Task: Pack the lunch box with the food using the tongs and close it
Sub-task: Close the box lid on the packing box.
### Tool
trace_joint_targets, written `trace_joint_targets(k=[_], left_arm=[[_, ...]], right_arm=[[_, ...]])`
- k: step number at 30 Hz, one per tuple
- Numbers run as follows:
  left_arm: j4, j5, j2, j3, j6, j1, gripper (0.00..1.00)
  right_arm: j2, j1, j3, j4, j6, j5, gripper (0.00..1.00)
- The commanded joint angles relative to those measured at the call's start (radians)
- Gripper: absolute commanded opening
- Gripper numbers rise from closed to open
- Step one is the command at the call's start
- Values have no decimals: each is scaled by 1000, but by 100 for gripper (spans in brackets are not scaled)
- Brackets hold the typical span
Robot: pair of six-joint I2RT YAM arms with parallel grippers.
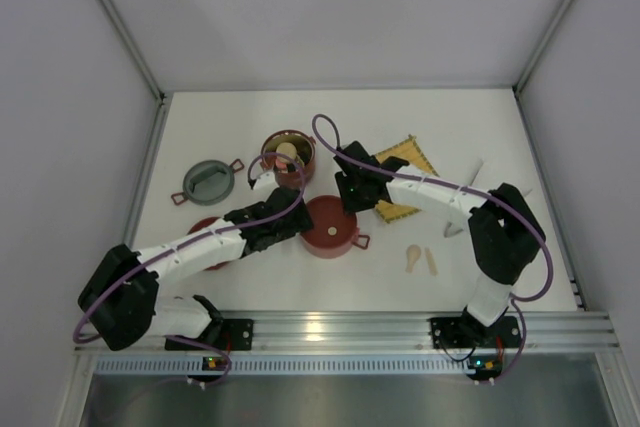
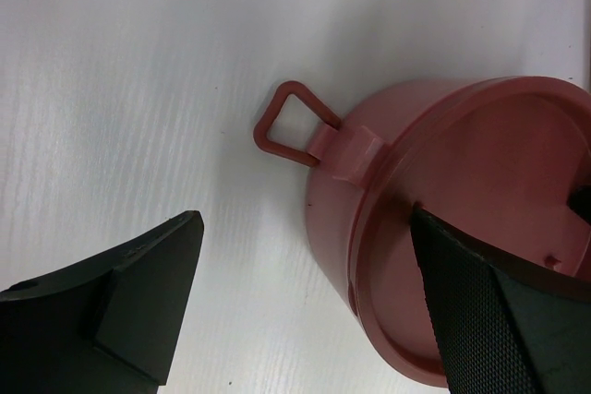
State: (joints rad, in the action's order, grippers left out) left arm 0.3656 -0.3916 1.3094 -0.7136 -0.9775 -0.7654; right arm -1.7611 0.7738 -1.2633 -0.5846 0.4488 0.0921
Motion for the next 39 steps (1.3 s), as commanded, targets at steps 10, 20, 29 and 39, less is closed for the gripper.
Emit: trace_joint_targets(k=[10, 20, 29, 39], left_arm=[[314, -46, -13, 34, 37, -3, 98], [320, -47, 10, 29, 37, -3, 98], [303, -21, 19, 51, 43, -3, 98], [271, 8, 31, 57, 48, -3, 98]], right_arm=[[-41, 4, 113, -77, -1, 4, 32], [-124, -56, 58, -61, -39, -17, 32], [-185, -87, -22, -75, -56, -20, 33], [-268, -116, -143, -109, -64, -28, 33]])
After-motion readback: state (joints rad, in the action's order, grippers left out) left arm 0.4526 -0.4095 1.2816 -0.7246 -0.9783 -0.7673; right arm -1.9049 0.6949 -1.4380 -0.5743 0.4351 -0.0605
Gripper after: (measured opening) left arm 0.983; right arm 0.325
